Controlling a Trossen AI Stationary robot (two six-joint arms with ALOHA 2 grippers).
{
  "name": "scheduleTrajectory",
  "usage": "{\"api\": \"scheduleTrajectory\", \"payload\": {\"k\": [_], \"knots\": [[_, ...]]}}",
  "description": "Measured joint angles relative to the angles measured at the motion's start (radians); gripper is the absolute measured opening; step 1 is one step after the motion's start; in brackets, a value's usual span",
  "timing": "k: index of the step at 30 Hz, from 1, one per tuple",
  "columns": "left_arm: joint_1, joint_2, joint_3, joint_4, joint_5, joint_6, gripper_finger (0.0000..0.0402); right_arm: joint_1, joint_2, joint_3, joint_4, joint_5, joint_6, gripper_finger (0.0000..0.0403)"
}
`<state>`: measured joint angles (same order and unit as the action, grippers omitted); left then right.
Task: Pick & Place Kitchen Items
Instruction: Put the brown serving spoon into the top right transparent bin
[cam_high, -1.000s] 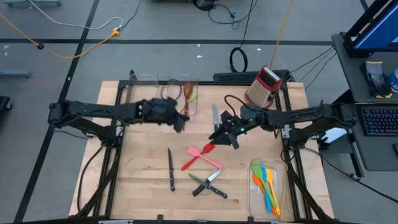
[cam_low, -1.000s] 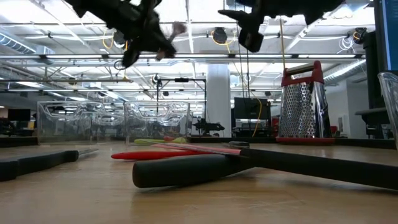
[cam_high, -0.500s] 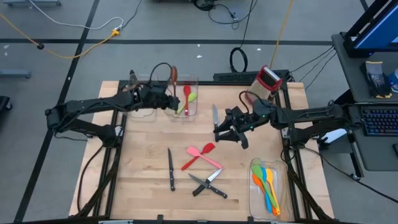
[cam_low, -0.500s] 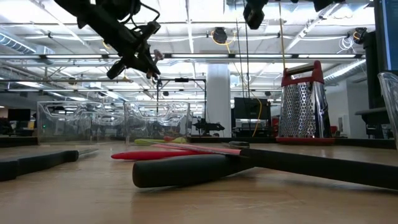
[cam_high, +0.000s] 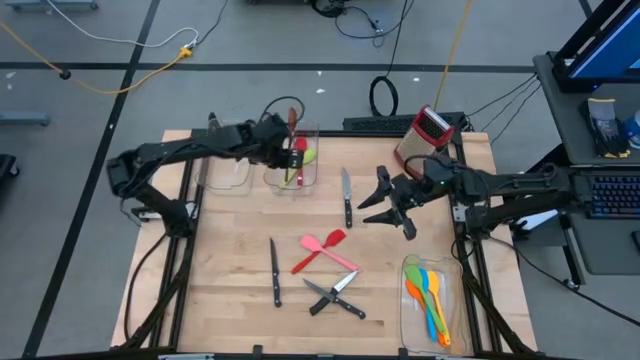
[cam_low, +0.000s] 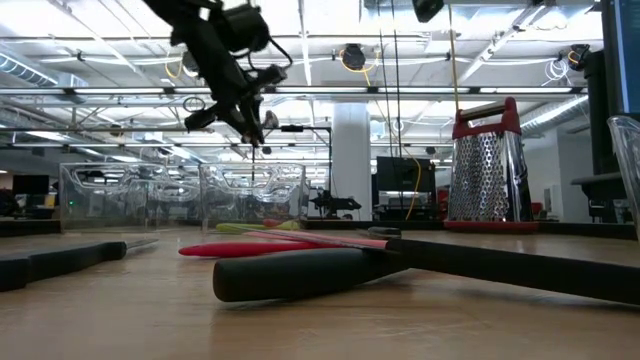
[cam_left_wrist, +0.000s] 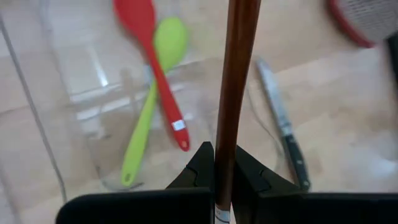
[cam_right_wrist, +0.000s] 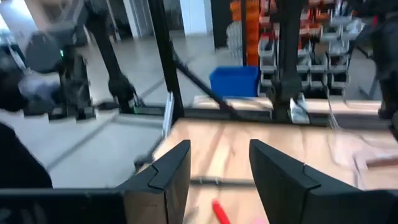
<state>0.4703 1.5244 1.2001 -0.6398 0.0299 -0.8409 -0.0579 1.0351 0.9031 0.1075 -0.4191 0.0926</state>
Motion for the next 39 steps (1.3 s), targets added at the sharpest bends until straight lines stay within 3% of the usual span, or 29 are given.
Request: {"api": "scheduleTrajectory", "payload": {"k": [7, 13, 27, 39], "knots": [[0.031, 0.141, 0.132, -0.109, 0.035, -0.011, 0.0009, -0.035, -0.087, 0.000, -0.141, 0.003, -0.079, 0.0155], [0.041, 0.195, 0.144, -0.131, 0.071, -0.063, 0.0009, -0.059, -0.137, 0.000, -0.207, 0.003, -0.123, 0.0155], [0.052, 0.217, 0.144, -0.163, 0.013, 0.282, 0.0009, -0.061, -0.162, 0.000, -0.265, 0.000, -0.158, 0.0155], [0.084, 0.235, 0.143, -0.194, 0.003, 0.359, 0.0009, -0.061, -0.162, 0.000, -0.285, -0.001, -0.158, 0.0155]]}}
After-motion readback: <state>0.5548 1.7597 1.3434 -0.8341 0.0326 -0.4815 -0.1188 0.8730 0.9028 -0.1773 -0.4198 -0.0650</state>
